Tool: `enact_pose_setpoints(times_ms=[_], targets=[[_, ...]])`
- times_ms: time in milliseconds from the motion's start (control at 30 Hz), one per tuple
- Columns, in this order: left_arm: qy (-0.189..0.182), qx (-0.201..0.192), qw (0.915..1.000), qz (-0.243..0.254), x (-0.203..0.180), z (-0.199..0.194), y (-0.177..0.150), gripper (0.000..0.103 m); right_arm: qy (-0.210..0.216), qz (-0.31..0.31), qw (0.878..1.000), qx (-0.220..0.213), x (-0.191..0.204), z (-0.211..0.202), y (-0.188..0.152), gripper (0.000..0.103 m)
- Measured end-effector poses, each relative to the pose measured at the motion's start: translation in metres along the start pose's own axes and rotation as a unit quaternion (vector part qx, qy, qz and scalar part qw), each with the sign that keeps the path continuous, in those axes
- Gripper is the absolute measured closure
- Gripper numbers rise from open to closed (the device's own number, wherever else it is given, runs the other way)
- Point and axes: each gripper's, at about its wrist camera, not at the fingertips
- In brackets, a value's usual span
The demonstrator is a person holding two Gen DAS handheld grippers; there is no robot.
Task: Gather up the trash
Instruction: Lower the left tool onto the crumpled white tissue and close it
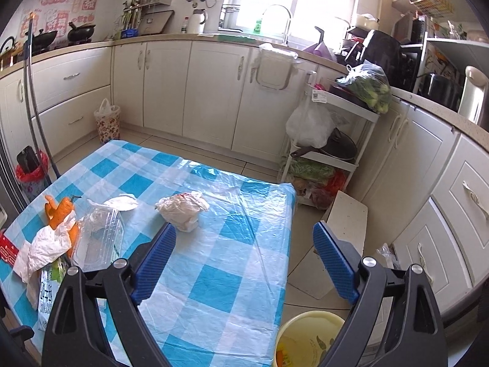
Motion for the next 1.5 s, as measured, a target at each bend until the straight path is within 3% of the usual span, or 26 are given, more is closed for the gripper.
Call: enact_pose_setpoints(times_ms=[600,800,1133,1300,1500], targets=[[0.001,0.007,0.9998,-0.020,0.018,0.002,0.000,0.013,0.042,-0.032,0.999,0.002,0.023,-0.004,0.006,0.015],[0.006,0.017,0.9981,-0.060,0.049,0.009,0.000,0.013,0.063,-0.048,0.997,0.016,0.031,0.000,0.005,0.015],[0.012,0.053,0.9877,-0.147,0.108,0.036,-0.005,0.013,0.128,-0.070,0.988,0.043,0.054,0.008,0.001,0.014],[0.013,0.066,0.9895,-0.128,0.107,0.053,-0.005,0.013,0.166,-0.075,0.982,0.056,0.068,0.012,-0.001,0.014],[0.017,0.079,0.9898,-0.117,0.105,0.074,-0.002,0.013,0.180,-0.089,0.978,0.059,0.079,0.012,0.000,0.014]])
Point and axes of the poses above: each gripper's, at about its wrist camera, not at the fingertips, and z roughly the way its jaws point, x to its left, y to its top, and after that the axes turned 13 degrees about -z, right-handed
